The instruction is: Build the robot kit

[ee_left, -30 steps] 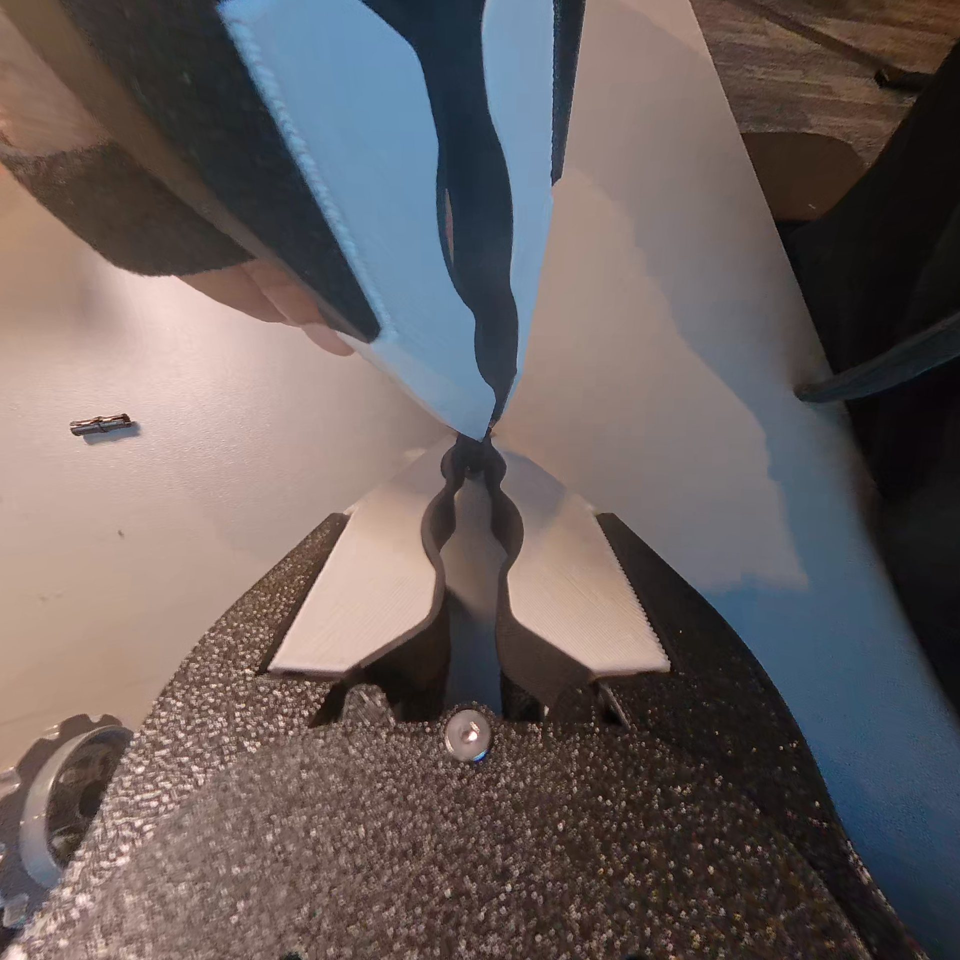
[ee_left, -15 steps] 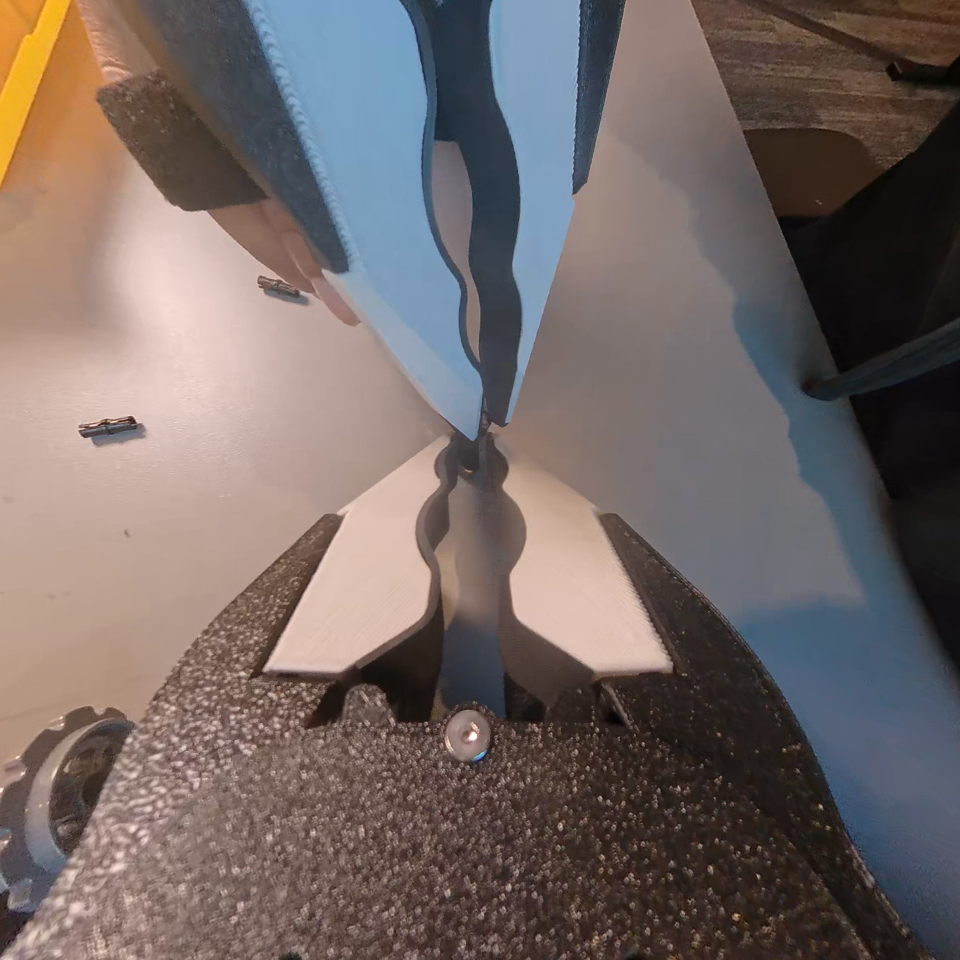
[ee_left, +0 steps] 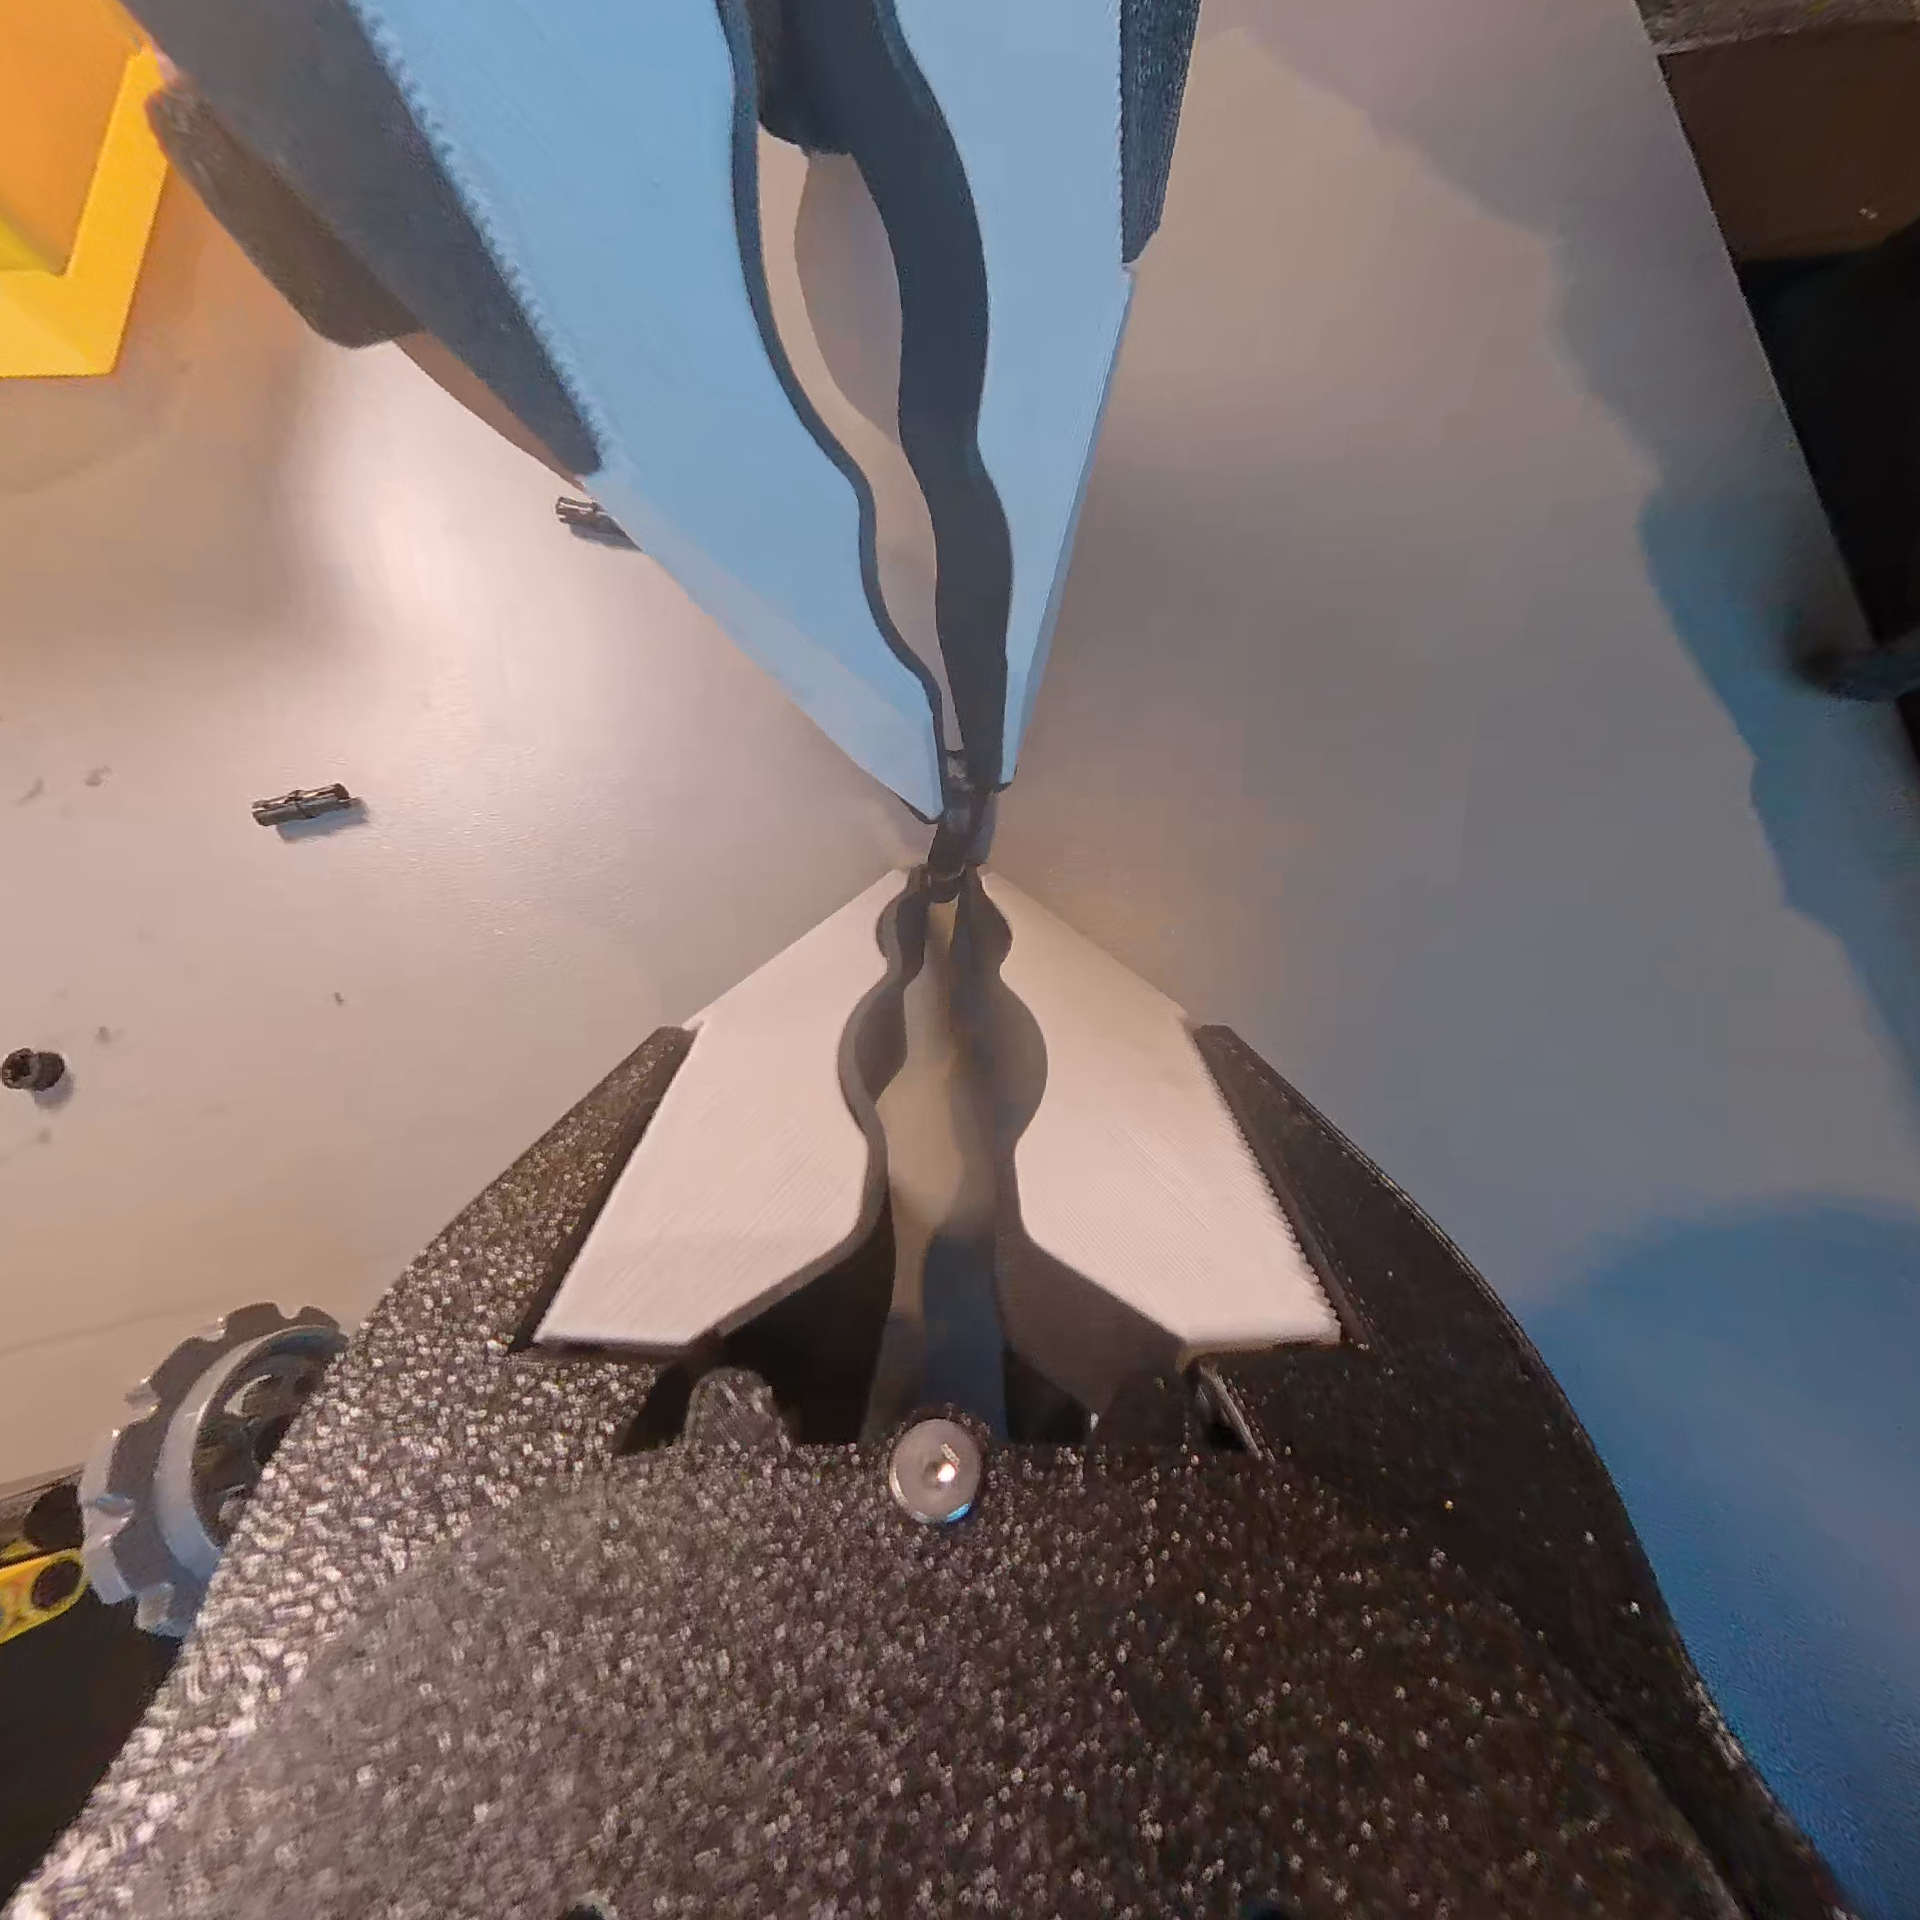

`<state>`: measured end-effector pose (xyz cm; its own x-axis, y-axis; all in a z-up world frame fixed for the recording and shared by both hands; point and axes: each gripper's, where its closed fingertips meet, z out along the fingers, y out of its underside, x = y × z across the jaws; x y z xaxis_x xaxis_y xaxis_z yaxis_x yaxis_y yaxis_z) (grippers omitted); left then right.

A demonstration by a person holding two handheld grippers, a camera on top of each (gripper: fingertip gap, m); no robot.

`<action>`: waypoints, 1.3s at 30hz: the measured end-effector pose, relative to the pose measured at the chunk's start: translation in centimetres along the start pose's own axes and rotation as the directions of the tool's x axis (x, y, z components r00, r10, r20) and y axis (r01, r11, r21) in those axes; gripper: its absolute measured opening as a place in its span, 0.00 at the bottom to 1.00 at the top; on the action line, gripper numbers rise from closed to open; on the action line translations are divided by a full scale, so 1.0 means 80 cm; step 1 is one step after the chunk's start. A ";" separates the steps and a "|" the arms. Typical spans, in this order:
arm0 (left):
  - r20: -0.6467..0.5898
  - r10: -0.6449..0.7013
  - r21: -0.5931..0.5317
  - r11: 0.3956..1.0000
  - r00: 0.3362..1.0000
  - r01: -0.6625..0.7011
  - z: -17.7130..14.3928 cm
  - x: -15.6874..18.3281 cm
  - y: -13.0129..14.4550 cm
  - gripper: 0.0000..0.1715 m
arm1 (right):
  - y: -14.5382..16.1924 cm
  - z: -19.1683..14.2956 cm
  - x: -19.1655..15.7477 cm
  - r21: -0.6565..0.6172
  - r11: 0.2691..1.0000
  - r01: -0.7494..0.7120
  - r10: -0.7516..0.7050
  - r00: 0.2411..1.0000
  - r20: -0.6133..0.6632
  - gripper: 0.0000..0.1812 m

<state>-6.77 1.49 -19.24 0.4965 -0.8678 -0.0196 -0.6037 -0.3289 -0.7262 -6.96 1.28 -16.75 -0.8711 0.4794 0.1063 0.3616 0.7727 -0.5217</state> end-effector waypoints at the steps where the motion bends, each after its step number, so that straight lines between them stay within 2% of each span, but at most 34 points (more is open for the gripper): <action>1: 0.004 0.005 -0.003 1.000 1.000 -0.004 0.000 0.000 0.000 0.03 | 0.001 0.000 0.000 -0.004 1.000 -0.004 0.004 1.000 0.000 0.04; 16: 0.023 0.013 -0.010 1.000 1.000 -0.013 0.000 0.001 0.001 0.03 | 0.011 0.016 -0.003 -0.037 0.999 -0.039 0.038 0.999 -0.030 0.04; 24: 0.014 0.015 0.000 1.000 1.000 -0.015 -0.001 0.002 0.001 0.03 | 0.010 0.016 -0.003 -0.008 0.995 -0.101 0.100 0.995 -0.025 0.03; 30: 0.026 0.021 0.022 1.000 0.999 -0.021 -0.001 0.000 0.000 0.06 | 0.009 0.016 -0.003 -0.012 0.998 -0.060 0.059 0.997 -0.049 0.04; 39: -0.009 0.039 0.027 0.999 0.999 -0.039 -0.003 0.006 0.000 0.09 | 0.005 0.014 -0.007 0.049 0.998 -0.028 0.030 0.998 -0.047 0.12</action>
<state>-6.66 0.95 -19.13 0.4666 -0.8835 -0.0419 -0.6057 -0.2847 -0.7430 -6.67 0.84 -17.99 -0.8433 0.5215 0.1301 0.3688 0.7375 -0.5657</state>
